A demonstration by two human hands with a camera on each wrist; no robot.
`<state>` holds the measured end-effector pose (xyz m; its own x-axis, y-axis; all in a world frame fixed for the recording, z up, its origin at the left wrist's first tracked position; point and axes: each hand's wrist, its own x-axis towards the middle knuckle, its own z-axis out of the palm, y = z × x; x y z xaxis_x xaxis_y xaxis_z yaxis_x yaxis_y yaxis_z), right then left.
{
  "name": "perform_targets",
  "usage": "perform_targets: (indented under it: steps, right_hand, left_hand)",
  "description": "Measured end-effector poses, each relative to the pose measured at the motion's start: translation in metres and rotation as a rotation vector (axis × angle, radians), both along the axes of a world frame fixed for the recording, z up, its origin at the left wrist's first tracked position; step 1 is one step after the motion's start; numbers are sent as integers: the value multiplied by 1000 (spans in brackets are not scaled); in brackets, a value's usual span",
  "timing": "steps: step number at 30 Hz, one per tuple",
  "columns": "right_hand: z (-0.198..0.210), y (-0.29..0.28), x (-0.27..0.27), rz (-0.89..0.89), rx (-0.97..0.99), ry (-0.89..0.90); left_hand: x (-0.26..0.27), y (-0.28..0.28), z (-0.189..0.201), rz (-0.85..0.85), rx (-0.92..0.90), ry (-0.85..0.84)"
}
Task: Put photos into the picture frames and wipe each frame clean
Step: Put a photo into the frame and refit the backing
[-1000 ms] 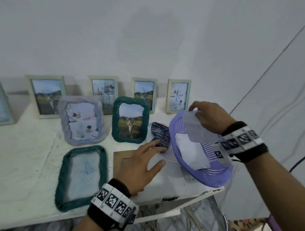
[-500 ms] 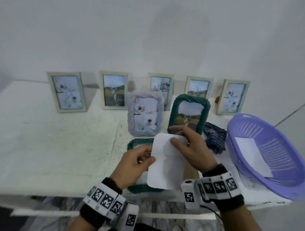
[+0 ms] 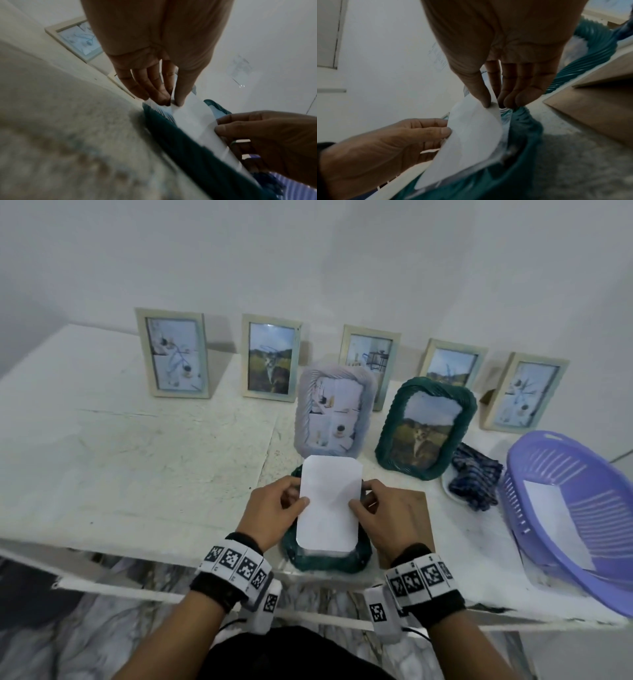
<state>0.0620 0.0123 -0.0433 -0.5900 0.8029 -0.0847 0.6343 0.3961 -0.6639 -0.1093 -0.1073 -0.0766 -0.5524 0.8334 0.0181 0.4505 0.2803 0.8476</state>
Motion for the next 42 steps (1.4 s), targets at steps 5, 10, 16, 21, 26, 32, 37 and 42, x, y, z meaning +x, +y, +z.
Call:
perform_targets:
  steps: [5, 10, 16, 21, 26, 32, 37, 42]
  right_hand:
    - [-21, 2, -3, -15, 3, -76]
    - [-27, 1, -3, 5, 25, -96]
    - [-30, 3, -2, 22, 10, -138]
    - [-31, 4, -4, 33, 7, -152]
    - [-32, 4, -4, 40, 7, -152]
    - [-14, 10, 18, -7, 320, -103]
    - [-9, 11, 48, -128, 222, -484]
    - [-23, 2, 64, -195, 140, -506]
  left_hand:
    - [0, -3, -16, -19, -41, 120]
    - [0, -6, -27, -7, -70, 129]
    - [1, -6, -32, -1, -43, 107]
    - [1, -7, -35, 0, -18, 118]
    - [1, -7, -37, 3, -4, 108]
    - [-1, -13, -36, -5, 28, 103]
    - [-1, -18, -40, -45, 99, 126]
    - [0, -21, -42, -56, 153, 118]
